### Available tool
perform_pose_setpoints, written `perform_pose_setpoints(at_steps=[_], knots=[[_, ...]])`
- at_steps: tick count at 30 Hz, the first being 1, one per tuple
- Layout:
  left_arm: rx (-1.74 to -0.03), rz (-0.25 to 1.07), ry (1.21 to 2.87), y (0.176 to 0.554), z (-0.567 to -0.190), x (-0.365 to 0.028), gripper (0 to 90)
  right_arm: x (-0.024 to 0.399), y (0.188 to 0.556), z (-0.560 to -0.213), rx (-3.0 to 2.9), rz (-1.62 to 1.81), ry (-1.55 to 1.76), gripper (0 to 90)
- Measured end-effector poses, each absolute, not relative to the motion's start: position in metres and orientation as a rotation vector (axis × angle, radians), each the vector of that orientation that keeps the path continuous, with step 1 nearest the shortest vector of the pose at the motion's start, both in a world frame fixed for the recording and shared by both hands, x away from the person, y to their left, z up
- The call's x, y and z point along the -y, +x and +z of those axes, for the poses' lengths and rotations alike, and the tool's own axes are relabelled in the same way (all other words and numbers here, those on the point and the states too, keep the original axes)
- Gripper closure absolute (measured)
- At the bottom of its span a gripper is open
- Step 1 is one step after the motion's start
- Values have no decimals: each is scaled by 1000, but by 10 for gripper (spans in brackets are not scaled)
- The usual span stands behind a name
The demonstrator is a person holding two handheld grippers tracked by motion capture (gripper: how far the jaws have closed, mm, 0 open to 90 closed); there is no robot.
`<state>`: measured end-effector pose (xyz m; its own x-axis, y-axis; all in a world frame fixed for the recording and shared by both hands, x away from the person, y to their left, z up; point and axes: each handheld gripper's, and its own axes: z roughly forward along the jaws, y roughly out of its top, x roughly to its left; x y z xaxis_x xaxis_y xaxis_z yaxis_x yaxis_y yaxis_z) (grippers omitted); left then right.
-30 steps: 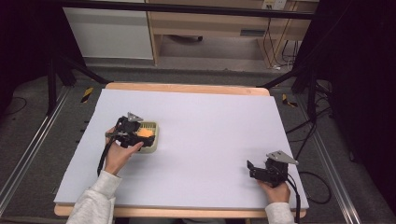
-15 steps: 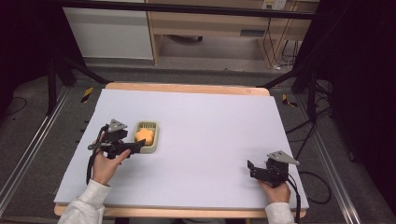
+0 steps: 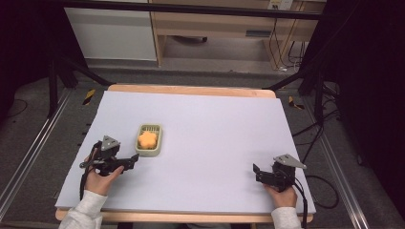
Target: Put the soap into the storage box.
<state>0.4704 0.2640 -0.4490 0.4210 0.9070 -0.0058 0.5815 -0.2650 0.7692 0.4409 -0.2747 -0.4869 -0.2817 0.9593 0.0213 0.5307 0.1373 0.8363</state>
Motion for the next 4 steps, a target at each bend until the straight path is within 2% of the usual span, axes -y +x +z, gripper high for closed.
perform_pose_setpoints(at_steps=[4], knots=[[-1289, 604, 1970, 472, -459, -272, 191, 275, 441, -487, -1883, 1038, 1421, 48]])
